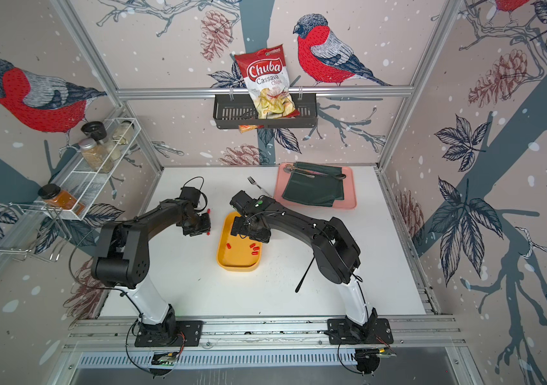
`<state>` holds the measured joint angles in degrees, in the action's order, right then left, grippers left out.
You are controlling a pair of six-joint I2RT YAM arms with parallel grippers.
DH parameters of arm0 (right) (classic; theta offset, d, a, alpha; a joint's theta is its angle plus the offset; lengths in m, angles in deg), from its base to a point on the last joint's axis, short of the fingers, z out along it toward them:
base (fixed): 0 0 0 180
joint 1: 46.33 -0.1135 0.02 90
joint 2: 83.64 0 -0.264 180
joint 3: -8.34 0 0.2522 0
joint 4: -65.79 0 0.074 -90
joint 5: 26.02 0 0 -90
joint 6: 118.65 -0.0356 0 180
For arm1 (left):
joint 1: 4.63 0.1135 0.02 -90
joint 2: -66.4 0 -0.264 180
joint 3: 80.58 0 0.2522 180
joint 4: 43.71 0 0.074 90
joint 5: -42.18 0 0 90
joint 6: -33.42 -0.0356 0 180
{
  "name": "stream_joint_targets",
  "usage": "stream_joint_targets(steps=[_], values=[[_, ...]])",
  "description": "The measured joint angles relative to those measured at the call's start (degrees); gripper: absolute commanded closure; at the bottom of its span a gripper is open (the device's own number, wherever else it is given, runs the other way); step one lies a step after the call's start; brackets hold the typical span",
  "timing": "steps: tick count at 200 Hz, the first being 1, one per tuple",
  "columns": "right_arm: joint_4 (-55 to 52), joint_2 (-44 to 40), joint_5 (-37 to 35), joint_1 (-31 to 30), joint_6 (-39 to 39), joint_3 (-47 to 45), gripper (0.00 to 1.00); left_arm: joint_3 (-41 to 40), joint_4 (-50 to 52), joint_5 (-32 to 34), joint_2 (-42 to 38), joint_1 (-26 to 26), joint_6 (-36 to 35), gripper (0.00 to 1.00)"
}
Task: Take the screw protection sleeves out of the storage box
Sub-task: Pick up the screw protection sleeve from the storage box.
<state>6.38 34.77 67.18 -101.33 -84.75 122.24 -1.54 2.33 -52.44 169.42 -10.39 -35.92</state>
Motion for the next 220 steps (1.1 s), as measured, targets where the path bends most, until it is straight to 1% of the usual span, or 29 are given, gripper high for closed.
stream_joint_targets(steps=[18, 37, 65, 84, 91, 113, 132, 167, 185, 205, 213, 217, 220], values=[[-0.2, 0.1, -0.3, -1.0, -1.0, 1.2, 0.03, 1.4, -0.6, 0.6, 3.1, 0.1, -0.2, 0.56], [-0.6, 0.1, -1.1, -1.7, -1.5, 1.5, 0.03, 2.2, -1.4, 0.6, 3.9, 0.1, -1.1, 0.47], [-1.6, 0.1, -1.7, -2.1, -2.5, 1.5, 0.02, 3.1, -1.5, 0.5, 4.7, 0.1, -1.2, 0.46], [-1.6, 0.1, -2.5, -2.3, -2.8, 1.5, 0.01, 2.5, -2.0, 0.7, 3.8, 0.1, -1.2, 0.44], [-1.6, 0.0, -2.7, -2.3, -2.8, 1.5, 0.01, 1.9, -2.0, 0.7, 3.2, 0.1, -1.2, 0.42], [-1.5, 0.0, -3.1, -2.4, -2.8, 1.4, 0.01, -0.2, -2.0, 0.3, 1.2, 0.2, -1.1, 0.40], [-1.5, 0.0, -3.2, -2.6, -2.8, 1.4, 0.00, -1.6, -2.1, 0.3, 0.1, 0.2, -1.1, 0.28], [-1.4, 0.0, -3.3, -2.7, -2.7, 1.4, 0.00, -2.7, -3.3, 1.4, 0.0, 0.5, -1.0, 0.24], [-1.3, 0.0, -3.3, -2.8, -2.7, 1.4, 0.00, -3.2, -4.3, 2.7, -0.1, 0.5, -1.1, 0.25], [-1.3, 0.1, -3.3, -3.0, -2.5, 1.4, 0.00, -3.3, -4.3, 5.3, 0.0, 0.5, -1.0, 0.30], [-1.3, 0.2, -3.3, -3.1, -2.4, 1.4, 0.00, -3.6, -4.5, 6.4, -0.1, 0.5, -1.0, 0.36], [-1.3, 0.2, -3.3, -3.2, -2.3, 1.4, 0.00, -3.8, -4.6, 6.7, -0.1, 0.5, -0.9, 0.41], [-1.3, 0.2, -3.3, -3.2, -2.3, 1.3, 0.00, -3.9, -4.6, 7.0, -0.2, 0.5, -0.9, 0.47]])
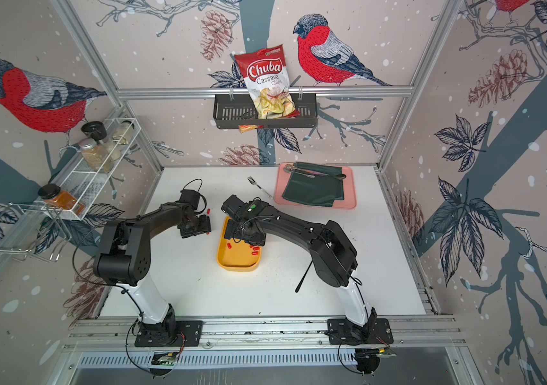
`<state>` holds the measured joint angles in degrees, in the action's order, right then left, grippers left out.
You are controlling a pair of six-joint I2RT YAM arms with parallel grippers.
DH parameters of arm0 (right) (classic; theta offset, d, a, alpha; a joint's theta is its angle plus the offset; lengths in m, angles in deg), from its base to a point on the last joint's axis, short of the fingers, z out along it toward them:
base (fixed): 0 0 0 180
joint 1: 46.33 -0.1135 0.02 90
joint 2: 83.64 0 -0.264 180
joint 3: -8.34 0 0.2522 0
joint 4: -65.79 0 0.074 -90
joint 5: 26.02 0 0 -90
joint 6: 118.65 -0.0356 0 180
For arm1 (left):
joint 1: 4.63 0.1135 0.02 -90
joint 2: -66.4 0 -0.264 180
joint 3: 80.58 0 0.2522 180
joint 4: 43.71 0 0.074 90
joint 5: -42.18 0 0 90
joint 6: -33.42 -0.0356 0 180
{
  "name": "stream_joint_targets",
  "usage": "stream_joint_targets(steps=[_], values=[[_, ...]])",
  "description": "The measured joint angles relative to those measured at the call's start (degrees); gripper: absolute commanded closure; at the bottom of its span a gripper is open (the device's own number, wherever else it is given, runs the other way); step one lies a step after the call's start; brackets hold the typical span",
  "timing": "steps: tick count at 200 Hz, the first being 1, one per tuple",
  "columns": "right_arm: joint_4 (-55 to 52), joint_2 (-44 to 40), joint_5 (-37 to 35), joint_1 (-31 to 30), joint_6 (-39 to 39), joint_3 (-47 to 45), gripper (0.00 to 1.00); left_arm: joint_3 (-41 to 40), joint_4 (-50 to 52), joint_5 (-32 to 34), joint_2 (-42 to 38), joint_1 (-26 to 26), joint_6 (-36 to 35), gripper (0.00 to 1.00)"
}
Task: Take the screw protection sleeves out of the storage box
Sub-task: Pick up the screw protection sleeve from the storage box.
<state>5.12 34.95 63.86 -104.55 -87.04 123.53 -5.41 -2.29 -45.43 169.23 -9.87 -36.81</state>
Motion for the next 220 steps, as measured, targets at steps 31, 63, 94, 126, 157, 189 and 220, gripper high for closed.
stream_joint_targets(steps=[31, 63, 94, 126, 157, 189, 220], values=[[0.0, 0.2, 0.0, -0.1, 0.2, -0.3, 0.00, -0.9, 0.4, 1.6, -0.9, 0.2, 1.3, 0.97], [0.2, 0.5, 0.0, 0.1, 1.4, -0.3, 0.00, -0.2, 0.6, 1.4, -2.3, 0.1, 2.0, 1.00], [0.2, 0.8, 0.1, 0.1, 2.2, -0.3, 0.00, 1.6, 1.7, -0.9, -2.8, 0.2, 2.3, 1.00], [0.7, 0.8, 0.1, 0.1, 3.0, -1.1, 0.00, 2.8, 3.5, -1.4, -3.1, 0.2, 1.4, 1.00], [2.7, 0.7, 0.6, 0.1, 3.0, -1.7, 0.00, 3.8, 5.0, -4.4, -5.0, 0.2, 0.8, 0.86], [10.6, -3.0, 4.0, 0.6, 2.9, -6.3, 0.00, 4.2, 6.0, -9.3, -9.9, 1.2, 0.8, 0.80], [24.5, -10.0, 8.7, 3.0, 0.9, -16.4, 0.05, 4.6, 6.1, -15.4, -14.9, 2.2, 1.3, 0.79]])
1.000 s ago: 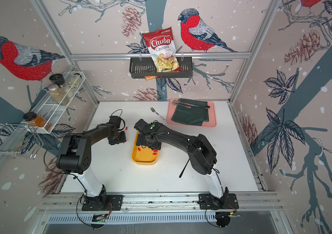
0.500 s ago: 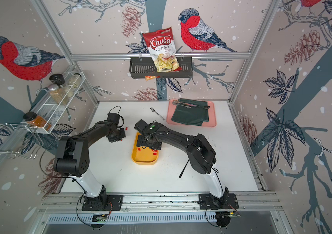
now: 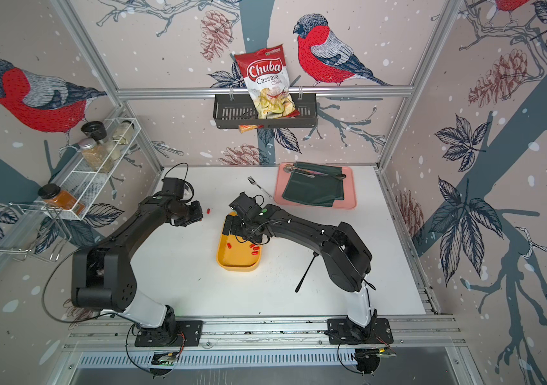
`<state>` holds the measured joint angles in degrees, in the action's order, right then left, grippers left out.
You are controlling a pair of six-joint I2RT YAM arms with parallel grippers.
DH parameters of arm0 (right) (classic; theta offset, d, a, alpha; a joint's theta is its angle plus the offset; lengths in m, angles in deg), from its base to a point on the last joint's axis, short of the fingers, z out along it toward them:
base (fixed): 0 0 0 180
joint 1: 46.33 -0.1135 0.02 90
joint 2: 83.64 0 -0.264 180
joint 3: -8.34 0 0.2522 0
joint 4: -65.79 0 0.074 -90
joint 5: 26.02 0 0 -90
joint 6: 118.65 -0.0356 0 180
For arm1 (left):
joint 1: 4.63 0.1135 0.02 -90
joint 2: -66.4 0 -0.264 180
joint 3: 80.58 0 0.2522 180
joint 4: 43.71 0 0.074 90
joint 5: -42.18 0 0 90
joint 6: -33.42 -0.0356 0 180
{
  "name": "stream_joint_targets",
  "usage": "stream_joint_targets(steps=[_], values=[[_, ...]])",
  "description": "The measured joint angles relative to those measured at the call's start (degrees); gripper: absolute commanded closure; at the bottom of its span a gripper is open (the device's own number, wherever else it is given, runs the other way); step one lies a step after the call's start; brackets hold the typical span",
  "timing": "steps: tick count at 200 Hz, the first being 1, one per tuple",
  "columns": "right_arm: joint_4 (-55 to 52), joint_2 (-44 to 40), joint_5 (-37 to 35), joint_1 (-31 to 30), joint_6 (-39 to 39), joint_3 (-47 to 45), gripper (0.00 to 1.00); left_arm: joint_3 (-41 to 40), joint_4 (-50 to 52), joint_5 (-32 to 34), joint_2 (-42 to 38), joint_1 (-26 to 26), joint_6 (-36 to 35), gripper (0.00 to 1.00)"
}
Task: Take the screw protection sleeves out of the storage box
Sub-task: Pick up the screw protection sleeve from the storage box.
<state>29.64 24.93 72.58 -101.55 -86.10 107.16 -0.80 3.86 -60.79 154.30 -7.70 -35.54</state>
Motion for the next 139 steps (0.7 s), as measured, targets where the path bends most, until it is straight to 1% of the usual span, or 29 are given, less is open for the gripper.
stream_joint_targets(steps=[11, 18, 29, 59, 66, 92, 104, 123, 139], values=[[5.9, -2.5, 1.7, 1.2, -1.6, -4.7, 0.07, -0.1, -0.1, -2.8, -1.5, 0.0, 0.2, 0.76], [8.7, -3.5, 2.5, 1.7, -2.0, -6.8, 0.08, -0.2, -0.1, -4.2, -2.1, 0.0, 0.6, 0.69], [11.8, -4.0, 3.7, 2.2, -2.9, -8.5, 0.09, -0.3, -0.1, -5.8, -2.6, 0.0, 1.4, 0.68], [14.6, -2.3, 5.5, 2.2, -3.5, -6.4, 0.10, -0.9, 0.8, -9.4, -2.6, 0.7, 1.6, 0.66], [15.8, -1.9, 6.2, 2.2, -3.9, -6.3, 0.10, -1.2, 1.0, -10.5, -3.0, 0.8, 1.9, 0.62], [21.6, -2.0, 8.4, 2.8, -6.0, -8.0, 0.15, -2.1, 1.0, -15.9, -5.7, 1.0, 4.7, 0.61], [24.3, -2.7, 9.0, 3.3, -6.5, -9.6, 0.19, -2.7, 0.2, -18.7, -6.4, 1.0, 6.2, 0.61], [29.4, -3.8, 10.0, 4.0, -8.0, -13.0, 0.24, -4.2, -1.4, -23.1, -7.0, 1.0, 9.2, 0.61], [34.9, -4.4, 10.6, 4.6, -10.0, -16.9, 0.32, -5.1, -2.3, -25.9, -7.3, 1.0, 10.9, 0.61]])
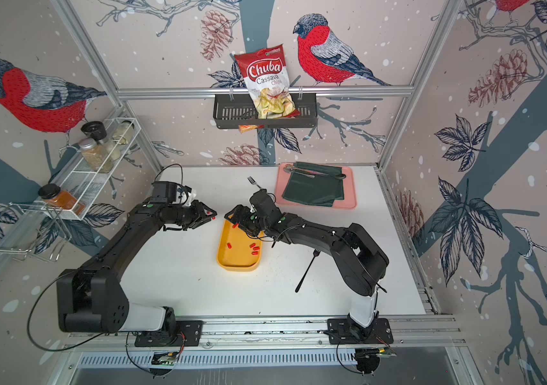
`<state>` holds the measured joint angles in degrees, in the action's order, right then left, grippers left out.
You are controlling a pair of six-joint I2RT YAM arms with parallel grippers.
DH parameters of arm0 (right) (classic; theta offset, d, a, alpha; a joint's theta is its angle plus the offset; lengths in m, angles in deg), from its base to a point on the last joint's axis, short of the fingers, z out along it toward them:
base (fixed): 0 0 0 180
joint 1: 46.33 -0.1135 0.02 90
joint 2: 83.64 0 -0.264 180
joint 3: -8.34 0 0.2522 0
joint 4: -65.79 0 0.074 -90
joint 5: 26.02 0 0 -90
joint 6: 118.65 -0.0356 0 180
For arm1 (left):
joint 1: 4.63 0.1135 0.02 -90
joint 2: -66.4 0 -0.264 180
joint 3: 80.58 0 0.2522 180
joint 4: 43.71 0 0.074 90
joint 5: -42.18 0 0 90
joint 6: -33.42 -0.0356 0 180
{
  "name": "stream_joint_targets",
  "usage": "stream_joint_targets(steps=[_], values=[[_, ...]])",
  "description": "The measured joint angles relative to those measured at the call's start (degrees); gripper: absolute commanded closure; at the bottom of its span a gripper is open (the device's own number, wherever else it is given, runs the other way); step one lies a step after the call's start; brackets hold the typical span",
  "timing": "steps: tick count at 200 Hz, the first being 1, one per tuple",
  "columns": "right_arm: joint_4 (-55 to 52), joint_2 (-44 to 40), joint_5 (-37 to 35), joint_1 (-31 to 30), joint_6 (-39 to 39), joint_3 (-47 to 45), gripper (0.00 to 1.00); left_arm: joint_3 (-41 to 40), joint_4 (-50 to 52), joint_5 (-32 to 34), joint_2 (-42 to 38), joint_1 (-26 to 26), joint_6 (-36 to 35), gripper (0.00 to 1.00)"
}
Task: Take the screw protection sleeves out of the storage box
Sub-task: Pick up the screw protection sleeve from the storage box.
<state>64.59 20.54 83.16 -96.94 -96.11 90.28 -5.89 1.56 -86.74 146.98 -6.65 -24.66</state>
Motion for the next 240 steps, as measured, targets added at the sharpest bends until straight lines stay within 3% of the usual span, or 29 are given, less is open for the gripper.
stream_joint_targets(steps=[22, 70, 117, 195, 240], values=[[9.2, 0.5, 1.1, 0.2, -4.5, -4.3, 0.35, -1.2, -1.5, -3.2, -0.6, 0.0, 2.8, 0.61], [21.3, 4.3, 2.8, -1.1, -7.6, -3.1, 0.37, -2.3, -2.9, -6.0, -1.4, 0.0, 4.7, 0.61], [25.6, 5.5, 3.4, -2.1, -8.5, -3.0, 0.45, -2.8, -3.0, -6.3, -1.5, 0.0, 5.1, 0.61], [30.7, 8.7, 3.2, -3.0, -10.7, -1.8, 0.49, -3.5, -2.8, -5.1, -1.4, 0.0, 5.4, 0.61], [37.4, 5.0, 2.1, -2.7, -14.4, -11.8, 0.50, -4.5, -5.6, -7.6, -1.6, 0.0, 7.1, 0.60]])
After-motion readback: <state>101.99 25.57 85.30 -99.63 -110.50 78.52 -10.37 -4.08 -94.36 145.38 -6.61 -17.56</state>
